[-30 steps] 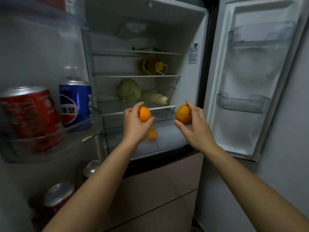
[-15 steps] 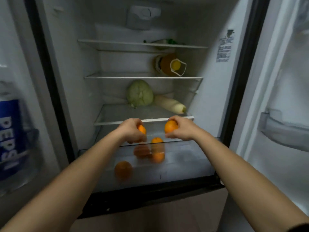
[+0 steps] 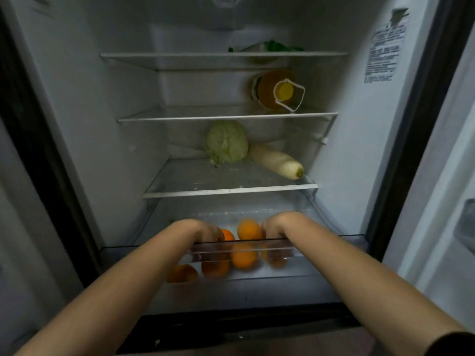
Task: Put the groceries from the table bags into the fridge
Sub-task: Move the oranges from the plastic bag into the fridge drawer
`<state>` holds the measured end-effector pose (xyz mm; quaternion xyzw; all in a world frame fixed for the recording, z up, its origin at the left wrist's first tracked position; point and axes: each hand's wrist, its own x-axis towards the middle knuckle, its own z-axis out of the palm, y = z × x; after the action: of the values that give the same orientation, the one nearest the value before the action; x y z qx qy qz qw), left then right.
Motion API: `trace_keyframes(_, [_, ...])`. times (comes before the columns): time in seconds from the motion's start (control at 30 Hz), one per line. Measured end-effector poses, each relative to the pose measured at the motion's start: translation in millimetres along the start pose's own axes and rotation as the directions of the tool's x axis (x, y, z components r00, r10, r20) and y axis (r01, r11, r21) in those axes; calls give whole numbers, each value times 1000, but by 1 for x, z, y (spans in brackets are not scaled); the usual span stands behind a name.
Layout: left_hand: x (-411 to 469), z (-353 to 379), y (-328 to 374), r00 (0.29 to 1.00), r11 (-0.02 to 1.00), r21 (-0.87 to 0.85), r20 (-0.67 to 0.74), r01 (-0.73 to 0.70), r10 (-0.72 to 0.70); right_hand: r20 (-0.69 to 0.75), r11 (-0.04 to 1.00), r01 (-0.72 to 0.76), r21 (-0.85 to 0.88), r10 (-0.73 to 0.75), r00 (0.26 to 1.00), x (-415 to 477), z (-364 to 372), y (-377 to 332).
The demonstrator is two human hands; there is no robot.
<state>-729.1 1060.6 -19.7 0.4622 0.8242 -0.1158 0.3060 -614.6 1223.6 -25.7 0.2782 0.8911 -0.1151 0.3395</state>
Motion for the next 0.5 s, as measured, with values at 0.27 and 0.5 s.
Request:
trace_keyframes(0.27, [-12,-2,-11,881,999,-34,-473,14,-29,-437,976,174,130,-101,894,-27,6,-4])
trace_keyframes(0.5, [-74,42,-1,311,993,-111,-946,-48,-91,-903,932,299,203,59,427,-71,49,-19])
